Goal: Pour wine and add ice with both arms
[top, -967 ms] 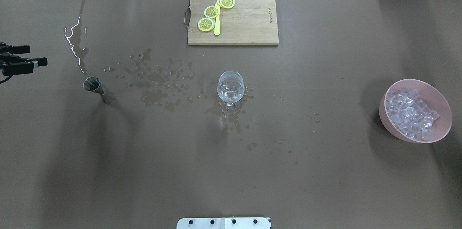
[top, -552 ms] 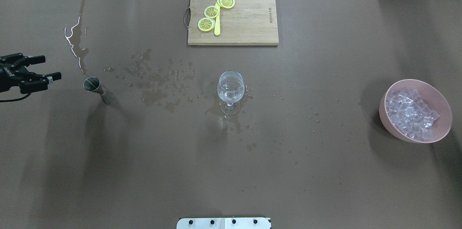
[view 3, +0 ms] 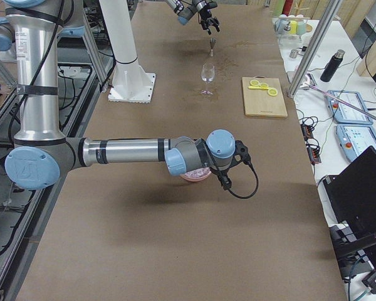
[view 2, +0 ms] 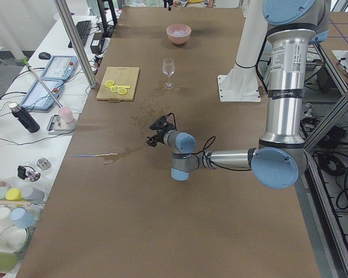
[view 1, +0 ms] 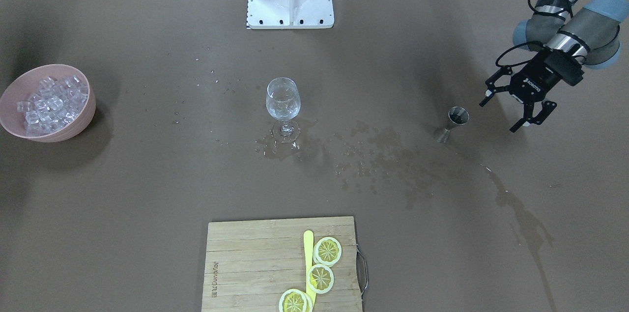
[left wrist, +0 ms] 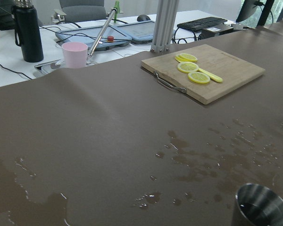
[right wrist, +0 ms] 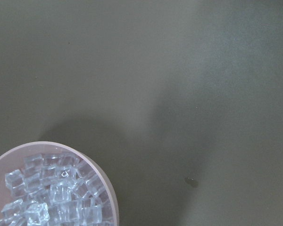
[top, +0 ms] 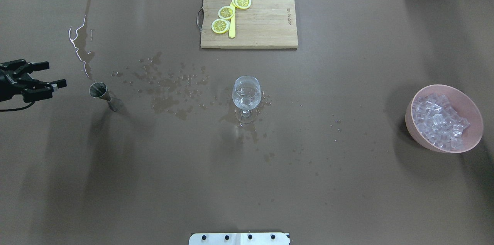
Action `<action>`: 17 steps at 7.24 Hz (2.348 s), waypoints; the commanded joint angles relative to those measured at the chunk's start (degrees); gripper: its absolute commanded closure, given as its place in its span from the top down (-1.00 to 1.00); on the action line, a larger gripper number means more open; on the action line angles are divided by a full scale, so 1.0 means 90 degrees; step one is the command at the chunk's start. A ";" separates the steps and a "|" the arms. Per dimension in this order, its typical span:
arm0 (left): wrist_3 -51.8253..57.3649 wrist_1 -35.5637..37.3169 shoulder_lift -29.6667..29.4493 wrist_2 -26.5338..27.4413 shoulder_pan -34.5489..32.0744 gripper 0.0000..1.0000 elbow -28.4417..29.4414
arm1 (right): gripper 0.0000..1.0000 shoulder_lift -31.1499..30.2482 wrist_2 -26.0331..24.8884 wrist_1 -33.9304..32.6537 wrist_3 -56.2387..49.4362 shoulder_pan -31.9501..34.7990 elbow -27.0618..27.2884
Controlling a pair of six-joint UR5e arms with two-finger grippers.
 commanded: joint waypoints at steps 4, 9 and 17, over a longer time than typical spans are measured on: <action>0.0069 -0.0092 -0.0116 0.0297 0.0563 0.95 0.0103 | 1.00 0.0035 0.0000 0.0000 0.0018 -0.0003 -0.0135; 0.0069 -0.0170 -0.0420 0.2002 0.1404 0.96 0.0289 | 1.00 0.0025 0.0010 0.0000 0.0027 -0.0003 -0.0340; 0.0079 -0.0151 -0.0635 0.2970 0.1629 0.93 0.0669 | 1.00 0.0191 0.0010 0.0000 0.0027 -0.0003 -0.0526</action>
